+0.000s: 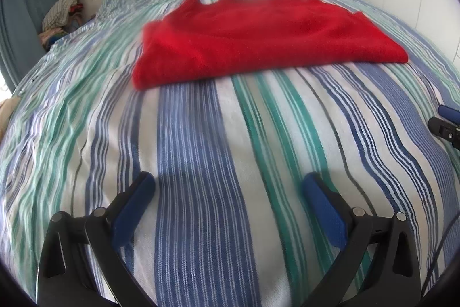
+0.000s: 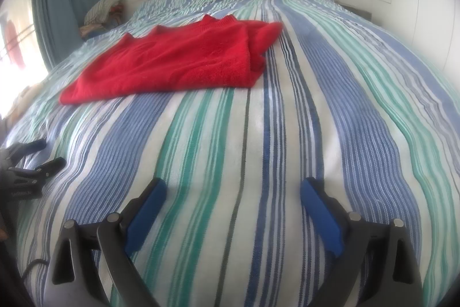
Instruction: Fold small clothes
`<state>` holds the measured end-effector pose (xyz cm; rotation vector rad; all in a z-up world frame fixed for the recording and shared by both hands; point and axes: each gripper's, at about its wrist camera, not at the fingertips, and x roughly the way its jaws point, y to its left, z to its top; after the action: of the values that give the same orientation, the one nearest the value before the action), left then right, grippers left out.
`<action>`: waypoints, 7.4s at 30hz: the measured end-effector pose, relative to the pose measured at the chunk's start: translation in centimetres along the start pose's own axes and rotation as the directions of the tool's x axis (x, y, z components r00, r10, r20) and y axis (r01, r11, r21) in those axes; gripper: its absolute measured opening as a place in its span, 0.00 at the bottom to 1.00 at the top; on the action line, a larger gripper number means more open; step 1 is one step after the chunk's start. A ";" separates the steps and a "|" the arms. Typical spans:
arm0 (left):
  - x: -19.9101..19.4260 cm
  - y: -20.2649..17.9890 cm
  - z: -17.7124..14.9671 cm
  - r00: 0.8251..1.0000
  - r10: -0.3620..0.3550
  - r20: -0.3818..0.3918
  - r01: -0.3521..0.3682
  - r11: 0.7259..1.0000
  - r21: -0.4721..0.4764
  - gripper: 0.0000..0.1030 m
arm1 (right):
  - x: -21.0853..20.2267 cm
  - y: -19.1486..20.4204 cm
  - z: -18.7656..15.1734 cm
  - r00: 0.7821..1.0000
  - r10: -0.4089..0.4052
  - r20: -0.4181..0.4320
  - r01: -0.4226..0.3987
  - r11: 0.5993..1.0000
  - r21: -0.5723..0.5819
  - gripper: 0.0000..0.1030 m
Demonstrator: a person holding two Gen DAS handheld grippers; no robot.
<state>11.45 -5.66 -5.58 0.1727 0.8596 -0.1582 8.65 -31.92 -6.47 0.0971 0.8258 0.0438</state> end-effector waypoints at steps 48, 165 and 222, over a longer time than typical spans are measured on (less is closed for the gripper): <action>0.2 0.6 0.0 0.999 -0.032 -0.010 0.032 0.999 -0.026 1.00 | -0.1 0.0 0.0 1.000 0.002 -0.001 -0.002 1.000 0.001 0.93; 0.5 0.6 0.6 0.996 -0.056 -0.066 0.054 0.998 -0.030 1.00 | 0.1 0.7 0.2 1.000 0.025 -0.009 -0.025 1.000 -0.001 0.97; -6.5 20.1 -0.2 0.996 -0.061 0.062 0.081 0.915 -0.394 0.99 | 15.4 23.1 21.3 0.714 0.694 -0.092 -0.657 0.709 0.255 0.47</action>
<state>11.29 14.46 0.94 -0.2434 0.8325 -0.0527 34.78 -9.23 -0.99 0.6076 0.9402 0.6851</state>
